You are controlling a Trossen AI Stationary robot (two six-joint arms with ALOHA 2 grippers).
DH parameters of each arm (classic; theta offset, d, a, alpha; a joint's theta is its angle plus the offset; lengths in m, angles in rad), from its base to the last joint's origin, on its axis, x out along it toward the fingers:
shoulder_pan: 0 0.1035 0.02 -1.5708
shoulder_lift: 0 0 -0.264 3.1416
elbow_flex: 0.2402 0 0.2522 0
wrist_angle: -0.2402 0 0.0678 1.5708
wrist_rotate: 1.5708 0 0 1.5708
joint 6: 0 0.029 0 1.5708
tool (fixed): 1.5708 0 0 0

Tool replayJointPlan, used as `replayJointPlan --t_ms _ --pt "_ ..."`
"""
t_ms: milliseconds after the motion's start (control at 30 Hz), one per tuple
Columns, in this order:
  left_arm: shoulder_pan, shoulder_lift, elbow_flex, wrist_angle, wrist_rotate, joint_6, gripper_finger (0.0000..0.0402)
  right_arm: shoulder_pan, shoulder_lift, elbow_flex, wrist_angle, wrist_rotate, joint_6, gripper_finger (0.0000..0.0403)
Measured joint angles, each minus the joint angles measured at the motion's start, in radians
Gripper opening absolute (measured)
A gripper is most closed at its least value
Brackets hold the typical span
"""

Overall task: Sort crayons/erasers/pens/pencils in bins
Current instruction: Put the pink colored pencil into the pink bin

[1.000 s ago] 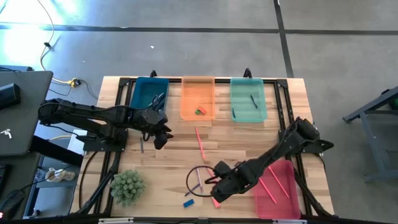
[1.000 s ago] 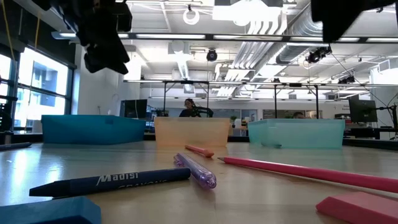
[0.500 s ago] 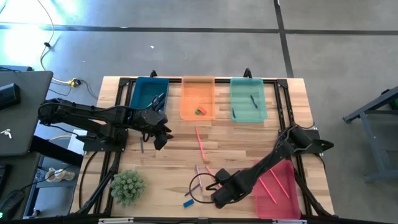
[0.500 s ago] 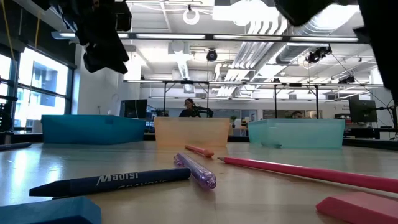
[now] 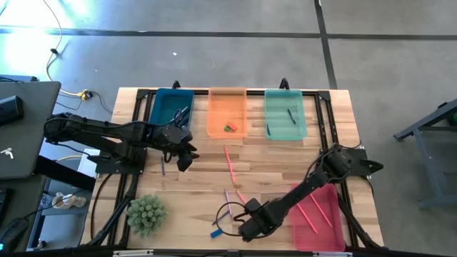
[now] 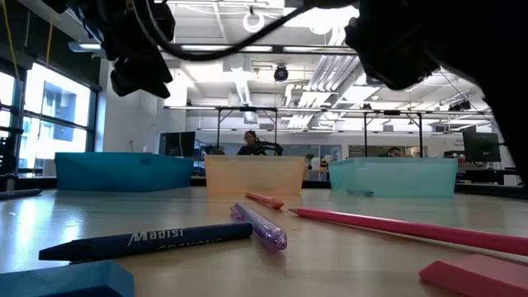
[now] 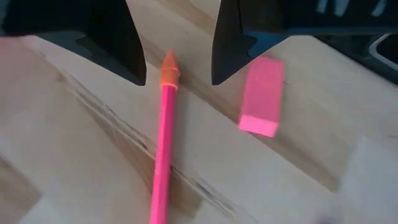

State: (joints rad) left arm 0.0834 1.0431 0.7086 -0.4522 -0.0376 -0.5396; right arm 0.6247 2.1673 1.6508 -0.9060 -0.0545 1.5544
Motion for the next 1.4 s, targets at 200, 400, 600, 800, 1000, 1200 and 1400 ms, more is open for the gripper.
replayJointPlan --t_ms 200,400,600,800,1000,1200,1400 --pt "0.000 0.000 0.000 0.000 0.000 0.000 0.0155 0.000 0.032 0.000 0.008 -0.026 0.029 0.0157" --pt "0.000 0.000 0.000 0.000 0.000 0.000 0.0155 0.009 0.051 0.004 -0.001 -0.028 0.077 0.0116" --pt "0.000 0.000 0.000 0.000 0.000 0.000 0.0155 0.020 0.053 0.003 -0.025 -0.015 0.098 0.0043" --pt "0.000 0.000 0.000 0.000 0.000 0.000 0.0155 0.032 0.054 0.002 -0.027 -0.006 0.086 0.0012" --pt "0.000 0.000 0.000 0.000 0.000 -0.007 0.0155 0.051 0.053 0.038 -0.060 0.050 0.060 0.0019" --pt "0.000 0.000 0.000 0.000 0.001 -0.007 0.0155 0.082 -0.001 0.067 -0.073 0.115 0.062 0.0009" --pt "0.000 0.000 0.000 0.000 0.003 -0.007 0.0155 0.123 -0.045 0.082 -0.111 0.222 0.142 0.0009"
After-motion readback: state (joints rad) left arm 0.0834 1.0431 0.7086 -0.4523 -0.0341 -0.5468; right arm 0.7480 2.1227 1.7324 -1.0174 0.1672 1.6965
